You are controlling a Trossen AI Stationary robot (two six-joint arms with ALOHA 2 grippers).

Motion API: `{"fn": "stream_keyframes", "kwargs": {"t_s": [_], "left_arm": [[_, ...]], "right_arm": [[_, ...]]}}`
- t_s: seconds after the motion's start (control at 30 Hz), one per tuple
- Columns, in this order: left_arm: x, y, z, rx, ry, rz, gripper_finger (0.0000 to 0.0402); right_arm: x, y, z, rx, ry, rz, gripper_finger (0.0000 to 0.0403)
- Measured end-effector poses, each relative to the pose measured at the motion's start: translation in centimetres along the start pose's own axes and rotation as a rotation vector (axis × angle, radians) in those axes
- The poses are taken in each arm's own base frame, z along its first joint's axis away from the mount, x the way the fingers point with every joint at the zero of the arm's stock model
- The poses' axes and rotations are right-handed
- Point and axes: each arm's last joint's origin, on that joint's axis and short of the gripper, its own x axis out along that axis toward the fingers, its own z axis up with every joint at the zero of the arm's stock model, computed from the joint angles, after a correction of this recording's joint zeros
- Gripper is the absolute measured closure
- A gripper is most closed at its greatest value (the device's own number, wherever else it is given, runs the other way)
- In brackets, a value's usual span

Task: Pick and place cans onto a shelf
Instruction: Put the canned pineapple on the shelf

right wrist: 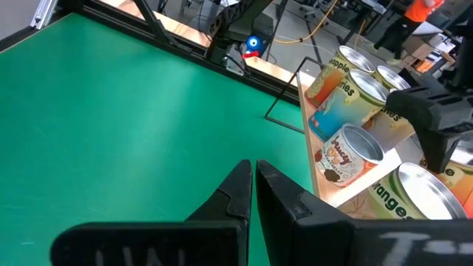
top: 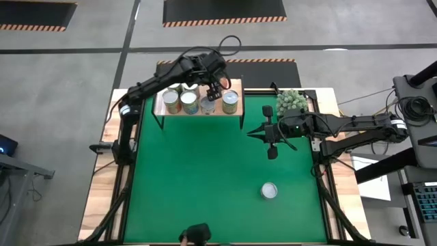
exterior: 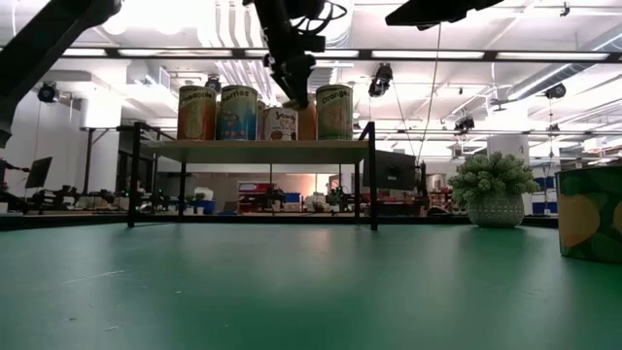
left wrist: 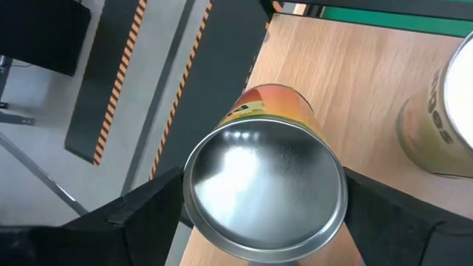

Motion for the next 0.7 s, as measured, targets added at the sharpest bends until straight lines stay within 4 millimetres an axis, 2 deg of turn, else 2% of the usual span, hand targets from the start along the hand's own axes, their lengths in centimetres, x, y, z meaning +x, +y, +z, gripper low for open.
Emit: {"fn": "stream_keyframes", "kwargs": {"t_s": [0.2,0.57,0.7], "left_arm": [[0.79,-0.3,0.06,0.011,0.016,-0.004,0.0076],[0.79,-0.24,0.3,0.001,-0.007,0.001,0.0075],[0.79,-0.4,0.34,-0.015,-0.022,-0.054,0.0075]], "right_arm": [[0.0,0.0,0.0,0.0,0.0,0.0,0.0394],[0.0,0.01,0.0,-0.001,0.0,0.0,0.0394],[0.0,0.01,0.0,0.0,0.001,0.0,0.0394]]}}
